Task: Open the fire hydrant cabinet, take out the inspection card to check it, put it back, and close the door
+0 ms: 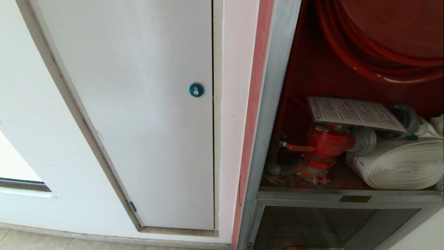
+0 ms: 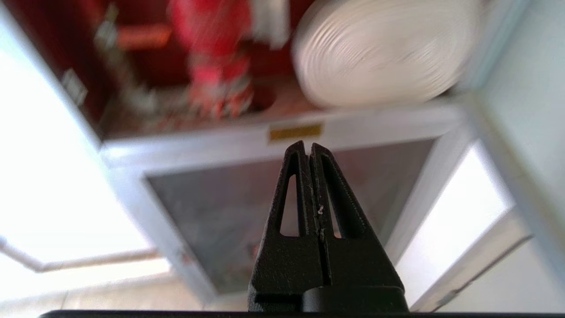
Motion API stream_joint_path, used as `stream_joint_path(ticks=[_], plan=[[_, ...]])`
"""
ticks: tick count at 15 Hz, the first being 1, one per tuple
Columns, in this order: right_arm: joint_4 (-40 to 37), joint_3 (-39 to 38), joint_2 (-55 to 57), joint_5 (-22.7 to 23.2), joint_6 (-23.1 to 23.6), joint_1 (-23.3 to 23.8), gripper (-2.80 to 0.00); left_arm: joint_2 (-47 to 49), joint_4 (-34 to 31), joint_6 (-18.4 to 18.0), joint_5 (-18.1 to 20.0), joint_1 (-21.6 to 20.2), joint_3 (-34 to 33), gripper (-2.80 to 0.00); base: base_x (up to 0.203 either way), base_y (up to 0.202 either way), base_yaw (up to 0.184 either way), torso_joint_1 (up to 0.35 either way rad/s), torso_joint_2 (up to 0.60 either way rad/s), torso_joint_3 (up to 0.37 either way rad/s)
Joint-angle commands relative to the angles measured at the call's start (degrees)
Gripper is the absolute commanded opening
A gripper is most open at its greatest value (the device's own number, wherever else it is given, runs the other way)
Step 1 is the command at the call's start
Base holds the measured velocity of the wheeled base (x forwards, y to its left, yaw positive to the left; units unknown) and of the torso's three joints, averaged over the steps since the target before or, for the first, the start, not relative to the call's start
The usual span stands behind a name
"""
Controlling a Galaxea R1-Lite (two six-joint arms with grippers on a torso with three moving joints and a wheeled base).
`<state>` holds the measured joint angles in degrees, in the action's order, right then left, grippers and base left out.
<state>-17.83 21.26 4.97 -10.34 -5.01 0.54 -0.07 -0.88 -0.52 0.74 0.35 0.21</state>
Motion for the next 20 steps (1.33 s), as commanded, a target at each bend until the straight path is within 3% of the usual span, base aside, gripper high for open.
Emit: stream_joint_path(ticks=[1,3,6,8,12,20], plan=[[-0.3,-4.4,-5.0,1.5,-0.1,-0.1,-2.80,0.1,0.0,0.0,0.0,0.0,0.0,-2.80,0.000,0.000,0.000,0.000,0.00,0.000],[2.2,-8.5,-5.1,2.3,-0.2,-0.1,-2.80,0.1,0.0,0.0,0.0,0.0,-0.1,-2.80,0.000,0.000,0.000,0.000,0.00,0.000],[17.1,-17.7,-5.1,4.3,1.7,-0.1,-2.80,0.1,0.0,0.0,0.0,0.0,0.0,-2.80,0.000,0.000,0.000,0.000,0.00,0.000],[23.1,-21.1,-5.1,5.9,3.9,-0.1,-2.80,0.1,0.0,0.0,0.0,0.0,0.0,-2.80,0.000,0.000,0.000,0.000,0.00,0.000],[17.6,-21.2,-5.1,7.8,4.7,-0.1,-2.80,0.1,0.0,0.0,0.0,0.0,0.0,-2.80,0.000,0.000,0.000,0.000,0.00,0.000],[17.6,-21.2,-5.1,8.1,3.9,-0.1,-2.80,0.1,0.0,0.0,0.0,0.0,-0.1,-2.80,0.000,0.000,0.000,0.000,0.00,0.000]])
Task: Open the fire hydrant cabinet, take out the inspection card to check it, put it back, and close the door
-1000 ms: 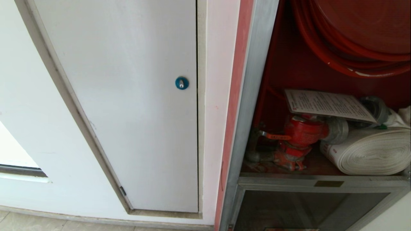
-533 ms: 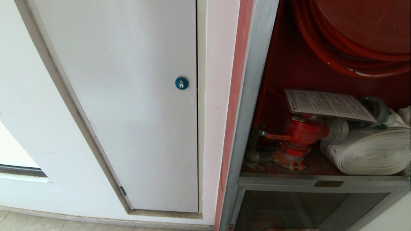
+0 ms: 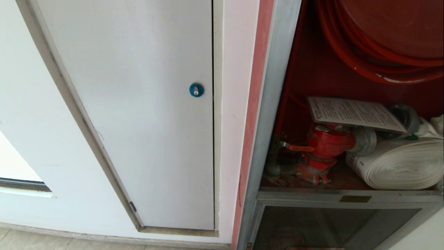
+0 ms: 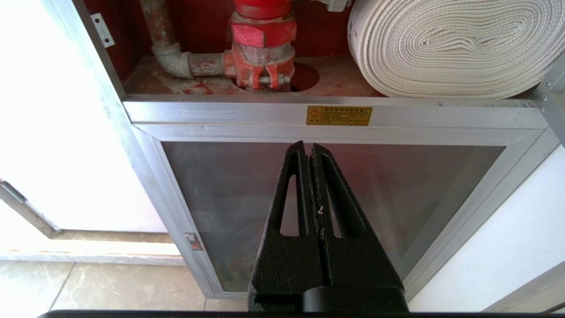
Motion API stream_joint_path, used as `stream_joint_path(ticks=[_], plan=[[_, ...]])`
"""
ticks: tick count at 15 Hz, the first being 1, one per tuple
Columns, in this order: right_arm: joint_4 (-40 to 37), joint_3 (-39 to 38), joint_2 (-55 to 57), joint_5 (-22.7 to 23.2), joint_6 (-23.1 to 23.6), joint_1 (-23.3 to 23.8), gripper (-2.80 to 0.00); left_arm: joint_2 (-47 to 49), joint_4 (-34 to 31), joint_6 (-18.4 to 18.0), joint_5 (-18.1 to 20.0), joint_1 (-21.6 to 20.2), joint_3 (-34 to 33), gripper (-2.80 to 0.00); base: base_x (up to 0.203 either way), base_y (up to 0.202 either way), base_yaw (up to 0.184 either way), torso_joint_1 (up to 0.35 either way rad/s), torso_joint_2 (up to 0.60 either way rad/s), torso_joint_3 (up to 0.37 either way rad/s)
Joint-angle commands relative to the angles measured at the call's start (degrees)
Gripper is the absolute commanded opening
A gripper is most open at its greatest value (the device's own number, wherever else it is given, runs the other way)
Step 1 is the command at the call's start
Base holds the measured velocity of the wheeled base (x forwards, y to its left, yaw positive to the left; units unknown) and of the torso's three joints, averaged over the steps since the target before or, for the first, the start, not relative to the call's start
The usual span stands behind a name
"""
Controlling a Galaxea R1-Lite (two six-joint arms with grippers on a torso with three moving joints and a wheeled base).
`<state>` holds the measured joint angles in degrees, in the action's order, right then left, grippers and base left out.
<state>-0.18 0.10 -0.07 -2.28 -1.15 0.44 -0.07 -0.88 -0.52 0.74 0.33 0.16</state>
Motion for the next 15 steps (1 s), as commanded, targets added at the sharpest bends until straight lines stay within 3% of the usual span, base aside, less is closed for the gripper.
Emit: stream_joint_path(ticks=[1,15], plan=[[0.0,0.0,-0.1,0.0,0.0,0.0,-2.80,0.1,0.0,0.0,0.0,0.0,0.0,-2.80,0.000,0.000,0.000,0.000,0.00,0.000],[0.0,0.0,-0.1,-0.1,-1.5,0.0,-2.80,0.1,0.0,0.1,0.0,0.0,-0.1,-2.80,0.000,0.000,0.000,0.000,0.00,0.000]])
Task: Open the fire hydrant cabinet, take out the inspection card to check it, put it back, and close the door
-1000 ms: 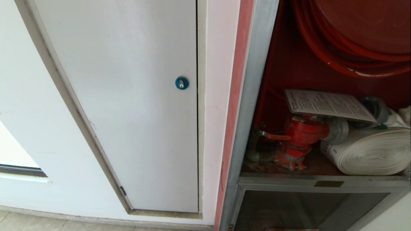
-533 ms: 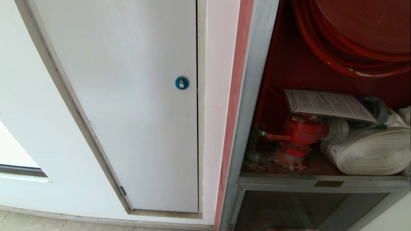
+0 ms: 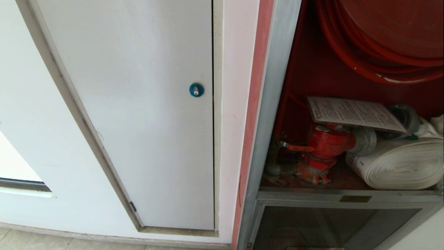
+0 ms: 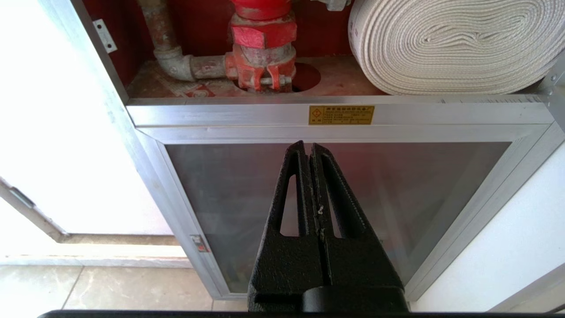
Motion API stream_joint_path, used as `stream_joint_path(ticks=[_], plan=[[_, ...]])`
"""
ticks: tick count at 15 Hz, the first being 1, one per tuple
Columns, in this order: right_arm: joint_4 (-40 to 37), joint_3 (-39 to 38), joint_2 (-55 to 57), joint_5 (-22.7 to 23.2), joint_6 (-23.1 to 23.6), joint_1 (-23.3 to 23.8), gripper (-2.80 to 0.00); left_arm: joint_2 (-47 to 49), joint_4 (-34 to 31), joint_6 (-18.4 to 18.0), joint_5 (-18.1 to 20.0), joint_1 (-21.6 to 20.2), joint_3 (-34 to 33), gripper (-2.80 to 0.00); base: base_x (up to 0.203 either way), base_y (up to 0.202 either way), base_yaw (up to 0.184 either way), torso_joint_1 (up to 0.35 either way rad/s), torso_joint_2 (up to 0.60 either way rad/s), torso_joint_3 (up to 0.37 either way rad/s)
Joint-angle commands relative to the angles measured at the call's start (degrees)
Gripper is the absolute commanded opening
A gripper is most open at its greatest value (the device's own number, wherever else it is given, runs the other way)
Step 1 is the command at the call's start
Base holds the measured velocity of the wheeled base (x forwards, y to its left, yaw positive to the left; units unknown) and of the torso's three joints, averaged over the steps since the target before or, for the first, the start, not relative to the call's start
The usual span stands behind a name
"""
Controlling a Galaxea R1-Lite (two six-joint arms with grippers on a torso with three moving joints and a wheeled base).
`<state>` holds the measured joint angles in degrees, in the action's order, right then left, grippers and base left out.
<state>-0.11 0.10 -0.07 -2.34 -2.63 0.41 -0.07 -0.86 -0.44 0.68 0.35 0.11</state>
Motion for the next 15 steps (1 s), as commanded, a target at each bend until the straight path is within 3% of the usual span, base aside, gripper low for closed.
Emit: stream_joint_path(ticks=[1,6,15], plan=[[0.0,0.0,-0.1,0.0,0.0,0.0,-2.80,0.1,0.0,0.1,-0.1,0.0,0.0,-2.80,0.000,0.000,0.000,0.000,0.00,0.000],[0.0,0.0,-0.1,0.0,0.0,0.0,-2.80,0.1,0.0,0.3,-0.4,0.0,0.0,-2.80,-0.019,0.000,0.000,0.003,0.00,0.000],[-0.1,0.0,-0.1,0.0,0.0,0.0,-2.80,0.1,0.0,0.8,-0.8,0.0,0.0,-2.80,-0.193,0.000,0.000,0.004,0.00,0.002]])
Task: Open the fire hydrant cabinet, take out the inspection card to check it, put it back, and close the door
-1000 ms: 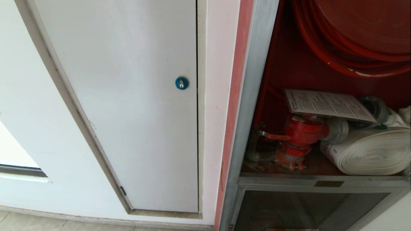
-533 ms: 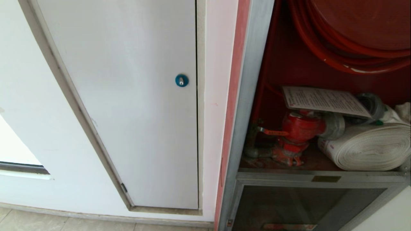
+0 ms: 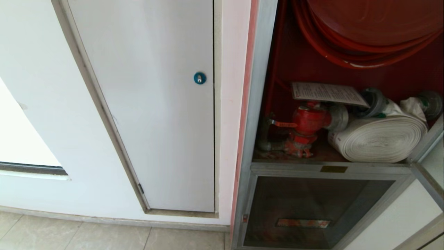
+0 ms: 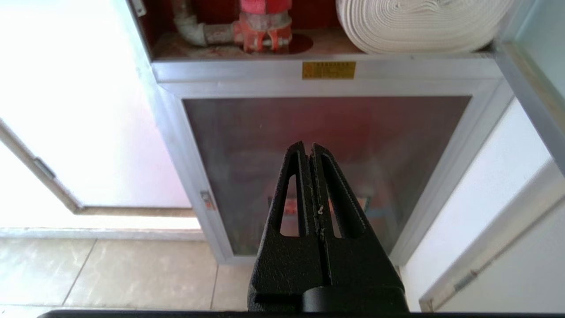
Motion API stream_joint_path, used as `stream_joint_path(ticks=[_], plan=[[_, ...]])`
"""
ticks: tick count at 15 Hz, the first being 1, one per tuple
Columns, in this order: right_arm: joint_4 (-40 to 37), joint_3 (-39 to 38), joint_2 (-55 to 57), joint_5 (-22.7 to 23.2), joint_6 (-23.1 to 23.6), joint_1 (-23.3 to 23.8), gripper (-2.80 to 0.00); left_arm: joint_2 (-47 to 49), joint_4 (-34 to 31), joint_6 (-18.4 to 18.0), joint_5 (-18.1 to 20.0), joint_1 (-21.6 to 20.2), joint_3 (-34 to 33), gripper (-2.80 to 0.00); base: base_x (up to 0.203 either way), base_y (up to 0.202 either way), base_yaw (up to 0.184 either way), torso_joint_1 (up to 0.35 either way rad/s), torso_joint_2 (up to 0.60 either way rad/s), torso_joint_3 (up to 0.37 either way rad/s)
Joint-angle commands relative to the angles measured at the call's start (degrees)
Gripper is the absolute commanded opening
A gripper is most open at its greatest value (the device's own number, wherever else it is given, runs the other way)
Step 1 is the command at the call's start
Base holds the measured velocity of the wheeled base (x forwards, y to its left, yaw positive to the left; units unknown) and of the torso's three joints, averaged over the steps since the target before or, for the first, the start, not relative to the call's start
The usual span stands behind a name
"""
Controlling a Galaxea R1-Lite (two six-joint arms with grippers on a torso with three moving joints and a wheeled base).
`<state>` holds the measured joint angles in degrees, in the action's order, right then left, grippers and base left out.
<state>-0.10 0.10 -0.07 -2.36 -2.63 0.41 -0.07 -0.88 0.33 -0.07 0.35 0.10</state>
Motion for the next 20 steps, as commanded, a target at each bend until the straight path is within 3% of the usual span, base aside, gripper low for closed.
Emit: stream_joint_path(ticks=[1,20], plan=[[0.0,0.0,-0.1,0.0,0.0,0.0,-2.80,0.1,0.0,0.0,0.0,0.0,0.0,-2.80,-0.196,0.000,0.001,-0.001,0.00,0.004],[0.0,0.0,-0.1,0.0,0.0,0.0,-2.80,0.1,0.0,-0.1,0.1,0.0,0.0,-2.80,-0.195,0.000,0.001,0.002,0.00,0.003]])
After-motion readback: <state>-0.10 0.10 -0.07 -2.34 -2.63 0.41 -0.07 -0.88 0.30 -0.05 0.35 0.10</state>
